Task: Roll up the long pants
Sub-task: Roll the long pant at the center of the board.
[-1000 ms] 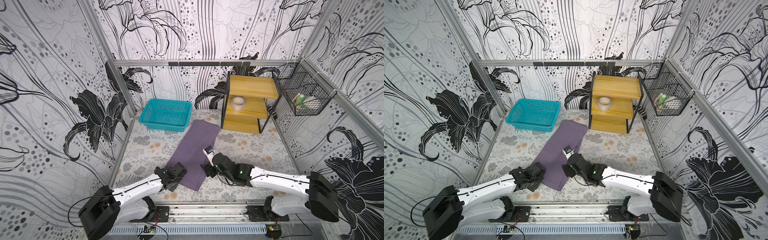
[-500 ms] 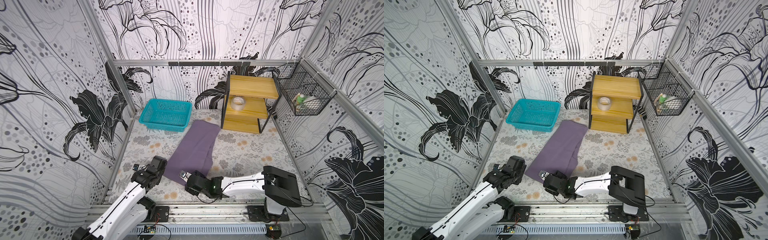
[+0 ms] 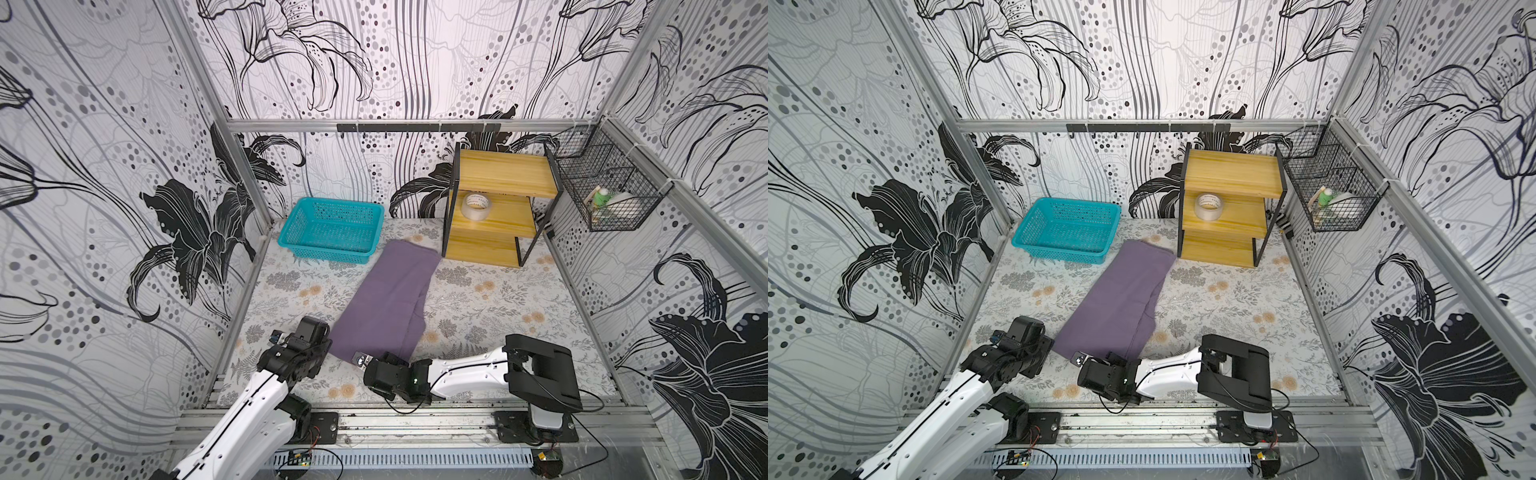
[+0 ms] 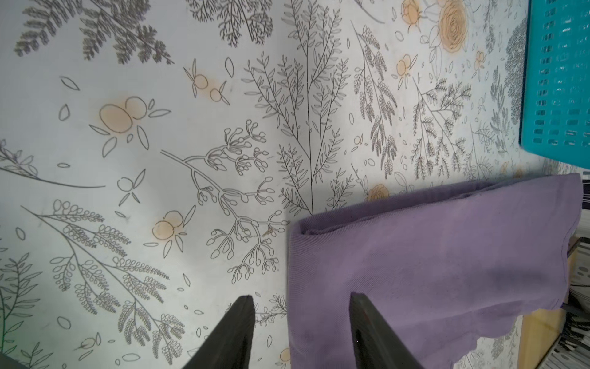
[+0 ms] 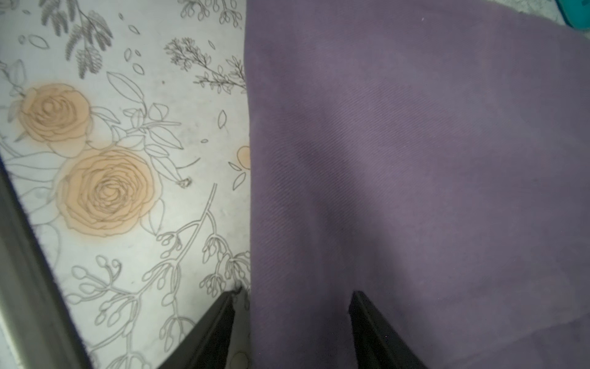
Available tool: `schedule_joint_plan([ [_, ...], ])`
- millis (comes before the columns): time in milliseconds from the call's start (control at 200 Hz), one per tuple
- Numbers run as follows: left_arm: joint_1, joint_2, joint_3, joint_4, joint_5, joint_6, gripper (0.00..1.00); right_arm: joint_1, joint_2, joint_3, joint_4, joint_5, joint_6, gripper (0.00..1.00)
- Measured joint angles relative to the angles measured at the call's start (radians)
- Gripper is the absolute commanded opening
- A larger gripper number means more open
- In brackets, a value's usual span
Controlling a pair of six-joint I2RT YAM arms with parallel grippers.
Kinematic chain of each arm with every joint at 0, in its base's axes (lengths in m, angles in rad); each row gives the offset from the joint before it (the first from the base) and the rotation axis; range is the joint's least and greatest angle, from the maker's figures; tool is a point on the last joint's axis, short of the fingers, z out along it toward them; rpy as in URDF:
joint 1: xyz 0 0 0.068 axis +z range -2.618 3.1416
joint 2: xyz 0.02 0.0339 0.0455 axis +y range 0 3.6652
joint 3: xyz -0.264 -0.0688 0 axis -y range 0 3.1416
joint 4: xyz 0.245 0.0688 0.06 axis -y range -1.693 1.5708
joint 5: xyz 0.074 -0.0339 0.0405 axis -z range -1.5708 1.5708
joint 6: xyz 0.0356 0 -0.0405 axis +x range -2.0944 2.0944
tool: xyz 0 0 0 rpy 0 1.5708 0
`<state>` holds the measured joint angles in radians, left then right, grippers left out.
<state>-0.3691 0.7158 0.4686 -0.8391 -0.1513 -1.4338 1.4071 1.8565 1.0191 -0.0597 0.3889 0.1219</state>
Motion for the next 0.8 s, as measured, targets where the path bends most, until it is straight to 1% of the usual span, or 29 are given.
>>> schedule_joint_plan([
  [180, -0.013, -0.021, -0.03, 0.016, 0.07, -0.004, 0.58, 0.0, 0.002, 0.0, -0.016, 0.001, 0.044, 0.3],
  [265, -0.064, -0.032, -0.046, 0.026, 0.092, -0.025, 0.62, -0.002, 0.002, 0.001, -0.02, -0.008, 0.051, 0.1],
  [305, -0.098, -0.039, -0.054, 0.036, 0.099, -0.041, 0.65, -0.006, 0.001, 0.003, -0.021, -0.019, 0.06, 0.03],
  [365, -0.15, -0.046, -0.065, 0.055, 0.106, -0.074, 0.67, -0.023, 0.0, 0.008, -0.023, -0.056, 0.065, 0.0],
  [446, -0.231, -0.052, -0.079, 0.082, 0.106, -0.127, 0.72, -0.058, -0.009, 0.008, -0.023, -0.134, 0.089, 0.0],
  [511, -0.298, -0.048, -0.09, 0.108, 0.105, -0.173, 0.72, -0.095, -0.026, -0.008, -0.005, -0.215, 0.111, 0.0],
  [606, -0.369, -0.021, -0.109, 0.163, 0.104, -0.238, 0.72, -0.154, -0.069, -0.059, 0.036, -0.332, 0.15, 0.0],
  [686, -0.398, 0.026, -0.118, 0.216, 0.104, -0.275, 0.72, -0.196, -0.095, -0.094, 0.067, -0.418, 0.179, 0.0],
  [796, -0.405, 0.105, -0.118, 0.283, 0.103, -0.302, 0.71, -0.237, -0.127, -0.14, 0.111, -0.514, 0.212, 0.0],
])
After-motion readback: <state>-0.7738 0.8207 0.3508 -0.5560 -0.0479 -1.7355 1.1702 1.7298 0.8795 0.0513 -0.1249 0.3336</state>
